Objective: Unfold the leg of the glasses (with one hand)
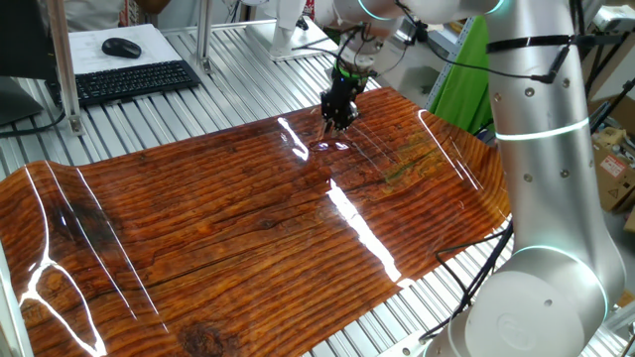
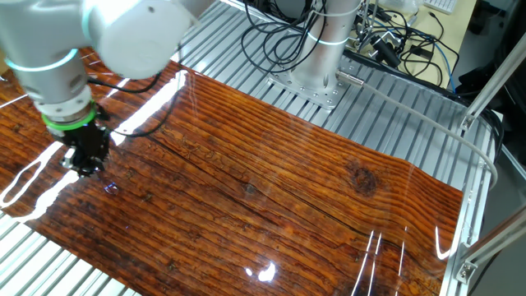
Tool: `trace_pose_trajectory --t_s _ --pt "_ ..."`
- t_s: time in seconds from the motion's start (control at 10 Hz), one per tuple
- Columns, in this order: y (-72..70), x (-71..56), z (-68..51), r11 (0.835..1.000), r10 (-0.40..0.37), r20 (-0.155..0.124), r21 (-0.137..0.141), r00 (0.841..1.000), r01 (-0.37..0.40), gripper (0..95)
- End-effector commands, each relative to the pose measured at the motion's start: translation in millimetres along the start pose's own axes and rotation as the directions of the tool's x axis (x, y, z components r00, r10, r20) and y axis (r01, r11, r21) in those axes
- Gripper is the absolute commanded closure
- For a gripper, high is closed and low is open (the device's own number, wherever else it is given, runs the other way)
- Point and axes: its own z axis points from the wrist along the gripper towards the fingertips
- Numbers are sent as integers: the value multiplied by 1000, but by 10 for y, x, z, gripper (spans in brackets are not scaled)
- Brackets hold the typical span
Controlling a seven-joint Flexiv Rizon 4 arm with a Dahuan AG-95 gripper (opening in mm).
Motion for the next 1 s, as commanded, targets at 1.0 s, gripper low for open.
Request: trace_pose_trajectory --t_s 1.0 --pt "5 2 75 1000 15 -9 4 1000 -15 760"
